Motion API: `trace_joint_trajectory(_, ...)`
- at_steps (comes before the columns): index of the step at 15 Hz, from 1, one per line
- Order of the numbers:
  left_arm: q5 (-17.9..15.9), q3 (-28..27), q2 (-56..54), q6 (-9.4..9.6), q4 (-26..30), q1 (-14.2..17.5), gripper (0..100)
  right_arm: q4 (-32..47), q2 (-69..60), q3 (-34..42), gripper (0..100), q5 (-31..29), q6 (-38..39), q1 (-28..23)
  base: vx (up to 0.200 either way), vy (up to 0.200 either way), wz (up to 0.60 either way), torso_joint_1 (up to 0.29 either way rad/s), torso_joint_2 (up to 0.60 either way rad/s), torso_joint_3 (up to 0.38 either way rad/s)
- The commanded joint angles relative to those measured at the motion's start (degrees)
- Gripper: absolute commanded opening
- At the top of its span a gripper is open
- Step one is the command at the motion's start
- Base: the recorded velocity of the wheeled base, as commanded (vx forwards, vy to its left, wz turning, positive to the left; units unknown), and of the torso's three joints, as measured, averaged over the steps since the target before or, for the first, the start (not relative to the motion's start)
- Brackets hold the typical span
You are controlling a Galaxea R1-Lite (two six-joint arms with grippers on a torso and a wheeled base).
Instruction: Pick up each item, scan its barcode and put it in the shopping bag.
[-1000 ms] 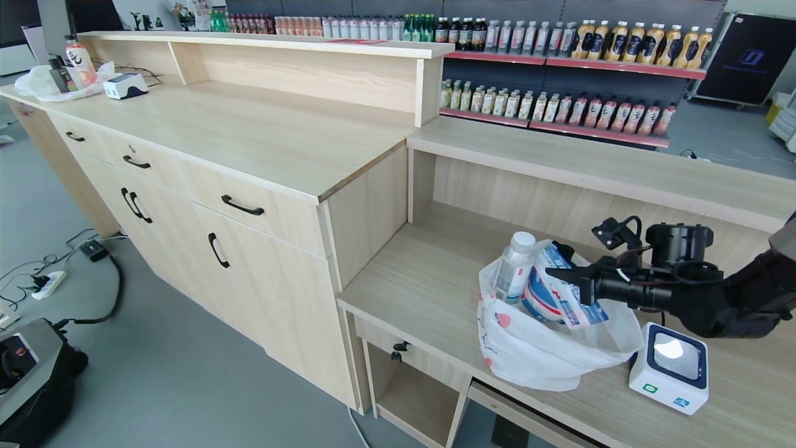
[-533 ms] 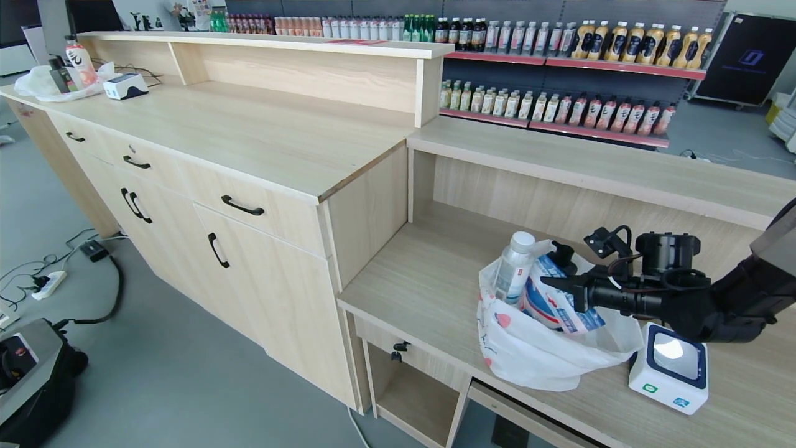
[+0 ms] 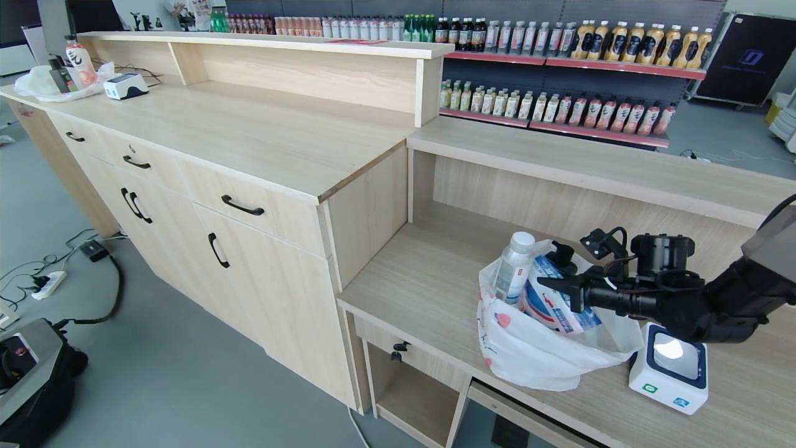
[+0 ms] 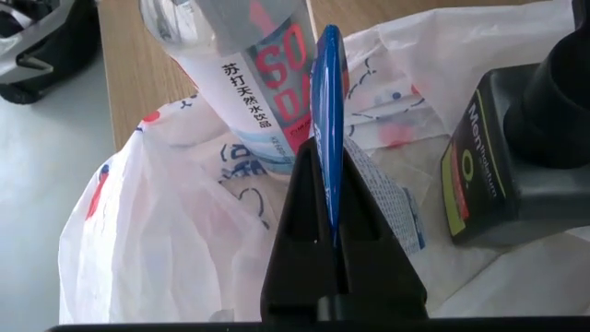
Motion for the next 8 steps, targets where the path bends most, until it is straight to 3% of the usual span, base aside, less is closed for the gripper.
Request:
trace_joint_trajectory(1,0.0,0.0,0.0,-0.01,-0.1,0.0,100,0.0,-0.2,-0.4,100,0.0,0.2,-0.1,0.0,0.0,0.0,0.0,0.0,0.0)
trace_joint_trajectory(8,0.0,0.0,0.0,-0.01,0.0,0.0,100,0.2,-4.2,-2.0,100,0.2,2.0,0.0,0.0,0.0,0.0,0.0,0.0,0.0)
